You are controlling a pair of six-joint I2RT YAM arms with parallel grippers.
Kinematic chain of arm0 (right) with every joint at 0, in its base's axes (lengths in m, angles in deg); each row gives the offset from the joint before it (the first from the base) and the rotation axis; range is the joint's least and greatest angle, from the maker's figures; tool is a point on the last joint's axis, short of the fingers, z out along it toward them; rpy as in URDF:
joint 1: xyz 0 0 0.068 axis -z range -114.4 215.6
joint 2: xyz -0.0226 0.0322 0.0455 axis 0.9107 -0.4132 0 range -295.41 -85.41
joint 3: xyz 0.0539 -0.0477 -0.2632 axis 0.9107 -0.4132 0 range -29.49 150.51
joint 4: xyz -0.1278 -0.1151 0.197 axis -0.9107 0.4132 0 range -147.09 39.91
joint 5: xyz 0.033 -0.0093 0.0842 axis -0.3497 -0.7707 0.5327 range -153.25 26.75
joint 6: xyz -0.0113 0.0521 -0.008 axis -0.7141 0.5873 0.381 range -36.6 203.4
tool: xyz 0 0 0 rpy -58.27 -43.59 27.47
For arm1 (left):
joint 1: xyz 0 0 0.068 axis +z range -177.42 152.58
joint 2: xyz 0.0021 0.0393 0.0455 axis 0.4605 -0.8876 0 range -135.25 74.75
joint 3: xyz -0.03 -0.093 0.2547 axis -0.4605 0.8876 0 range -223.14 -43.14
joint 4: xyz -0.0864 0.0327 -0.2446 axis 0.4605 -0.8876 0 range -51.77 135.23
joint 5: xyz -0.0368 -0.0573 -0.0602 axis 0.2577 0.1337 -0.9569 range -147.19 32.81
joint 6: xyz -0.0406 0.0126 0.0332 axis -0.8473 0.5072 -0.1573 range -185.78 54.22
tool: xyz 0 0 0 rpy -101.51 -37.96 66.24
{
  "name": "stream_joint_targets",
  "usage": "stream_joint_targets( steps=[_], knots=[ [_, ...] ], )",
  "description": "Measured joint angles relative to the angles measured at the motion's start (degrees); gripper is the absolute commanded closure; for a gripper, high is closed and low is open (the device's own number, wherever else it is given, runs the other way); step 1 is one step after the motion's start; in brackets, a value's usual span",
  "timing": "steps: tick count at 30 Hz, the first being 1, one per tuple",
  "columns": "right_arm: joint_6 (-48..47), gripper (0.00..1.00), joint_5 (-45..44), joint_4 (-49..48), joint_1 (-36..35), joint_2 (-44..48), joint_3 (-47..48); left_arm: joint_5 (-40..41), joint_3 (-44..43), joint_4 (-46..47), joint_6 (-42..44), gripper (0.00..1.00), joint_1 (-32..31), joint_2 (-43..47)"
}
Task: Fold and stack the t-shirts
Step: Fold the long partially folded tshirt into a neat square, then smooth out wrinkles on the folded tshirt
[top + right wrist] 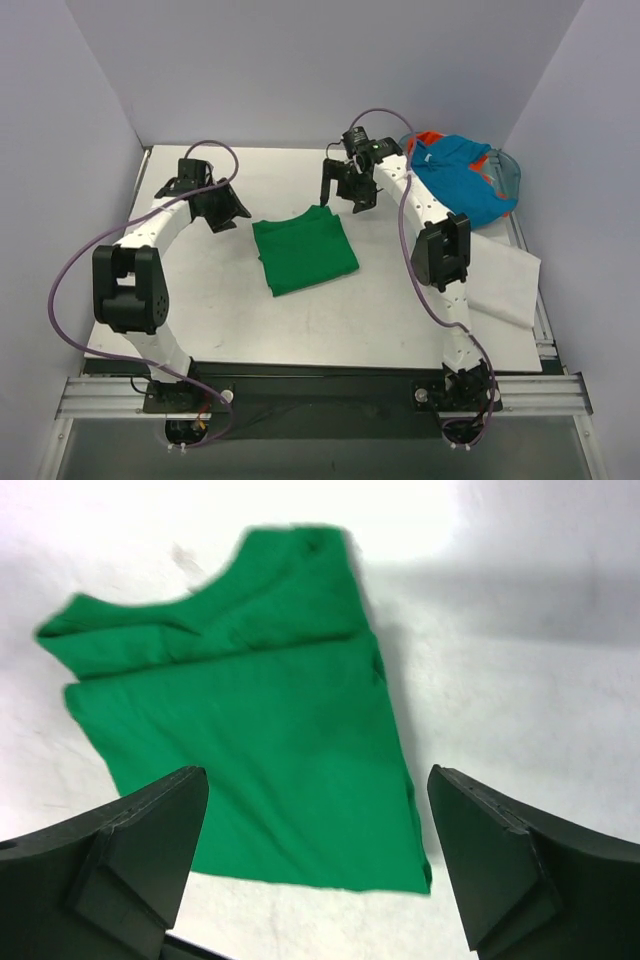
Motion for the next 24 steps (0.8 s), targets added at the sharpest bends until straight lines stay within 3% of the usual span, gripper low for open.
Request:
stream_joint_targets(
  steps=[6,13,24],
  knots=[
    [-2.3,0.01,4.5,-8.9,0.7,3.9,-9.1,0.2,2.8,6.4,-0.9,0.35,-0.1,2.9],
    [-4.2,0.01,8.8,-13.4,1.1,11.3,-25.1,-2.5,13.1,8.3,-1.6,0.34,-1.5,5.9],
    [-4.9,0.06,11.2,-18.5,2.7,15.1,-36.6,-4.8,17.9,9.9,-2.2,0.34,-5.9,5.9]
  ],
)
